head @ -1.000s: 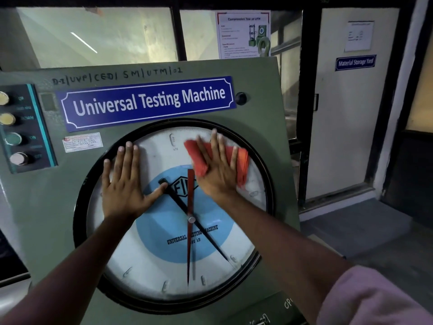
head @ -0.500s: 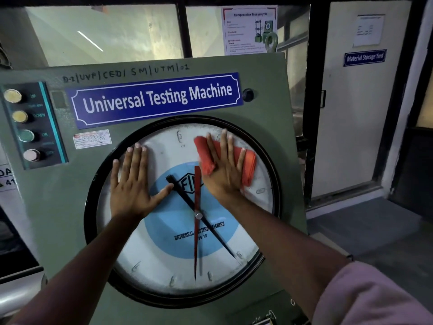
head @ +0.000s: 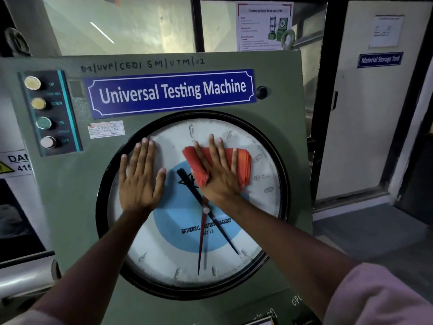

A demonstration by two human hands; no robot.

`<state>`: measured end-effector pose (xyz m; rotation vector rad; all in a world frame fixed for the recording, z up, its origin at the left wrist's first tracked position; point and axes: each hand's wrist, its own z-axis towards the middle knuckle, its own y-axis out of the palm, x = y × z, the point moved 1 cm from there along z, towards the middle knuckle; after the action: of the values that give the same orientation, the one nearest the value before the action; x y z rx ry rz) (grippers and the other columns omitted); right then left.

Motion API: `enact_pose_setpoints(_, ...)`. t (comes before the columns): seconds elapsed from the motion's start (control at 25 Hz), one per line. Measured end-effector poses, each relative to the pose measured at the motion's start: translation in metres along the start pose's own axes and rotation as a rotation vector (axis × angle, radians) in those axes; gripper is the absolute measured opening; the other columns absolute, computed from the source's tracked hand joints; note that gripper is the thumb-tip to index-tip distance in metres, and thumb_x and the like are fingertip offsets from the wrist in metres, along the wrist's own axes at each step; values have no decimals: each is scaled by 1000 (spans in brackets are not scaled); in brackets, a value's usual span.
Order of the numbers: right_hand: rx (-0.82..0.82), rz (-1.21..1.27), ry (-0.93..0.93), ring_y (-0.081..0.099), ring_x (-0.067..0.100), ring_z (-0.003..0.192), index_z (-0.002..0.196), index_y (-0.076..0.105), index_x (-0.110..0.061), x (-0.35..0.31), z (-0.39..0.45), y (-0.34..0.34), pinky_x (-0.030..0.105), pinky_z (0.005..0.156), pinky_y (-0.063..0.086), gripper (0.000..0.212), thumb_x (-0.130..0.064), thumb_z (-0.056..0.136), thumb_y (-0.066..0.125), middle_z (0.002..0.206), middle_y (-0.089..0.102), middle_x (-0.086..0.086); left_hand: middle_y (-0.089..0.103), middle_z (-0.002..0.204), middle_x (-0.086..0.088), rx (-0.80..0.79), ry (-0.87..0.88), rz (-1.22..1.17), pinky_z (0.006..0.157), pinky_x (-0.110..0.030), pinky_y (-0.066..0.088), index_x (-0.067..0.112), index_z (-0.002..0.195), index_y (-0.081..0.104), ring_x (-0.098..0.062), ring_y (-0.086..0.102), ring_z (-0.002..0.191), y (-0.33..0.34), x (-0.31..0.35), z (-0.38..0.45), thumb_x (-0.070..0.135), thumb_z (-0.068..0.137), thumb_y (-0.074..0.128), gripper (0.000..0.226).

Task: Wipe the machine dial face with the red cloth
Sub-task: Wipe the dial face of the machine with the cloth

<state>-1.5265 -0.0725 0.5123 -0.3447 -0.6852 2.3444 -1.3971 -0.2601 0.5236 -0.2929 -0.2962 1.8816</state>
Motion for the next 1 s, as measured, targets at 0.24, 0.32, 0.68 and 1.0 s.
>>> enact_pose_setpoints(0.24, -108, -169, -390, -1, 22, 167, 172, 11, -40, 43, -3, -17, 65, 130, 9, 81, -62, 100, 41, 182, 1, 1, 26, 178, -9, 21, -7, 14, 136, -46, 12, 9, 170, 27, -23, 25, 165, -1, 0, 0, 45, 112, 28, 68)
enact_pose_setpoints(0.32, -113, -123, -159, -6, 24, 167, 171, 3, -41, 42, 22, -25, 65, 130, 3, 80, -64, 100, 32, 181, -7, 2, 22, 179, -8, 14, -2, 34, 137, -47, 10, 10, 172, 22, -22, 20, 167, 1, -1, -1, 51, 110, 33, 75)
enact_pose_setpoints(0.68, 107, -69, -45, 3, 23, 168, 171, 10, -41, 34, 59, -20, 63, 132, 1, 89, -68, 96, 49, 182, 2, 0, 8, 182, -3, -22, 7, 66, 137, -45, 3, 15, 174, 8, -18, 8, 169, 12, -7, -3, 65, 105, 31, 88)
enact_pose_setpoints(1.0, 314, 53, 507, 20, 29, 165, 171, 9, -34, 65, -44, 18, 66, 129, 16, 70, -61, 110, 29, 178, 24, 7, -1, 182, 1, -71, 1, 49, 137, -45, -1, 17, 174, 0, -17, 2, 169, 10, -6, -2, 73, 100, 33, 99)
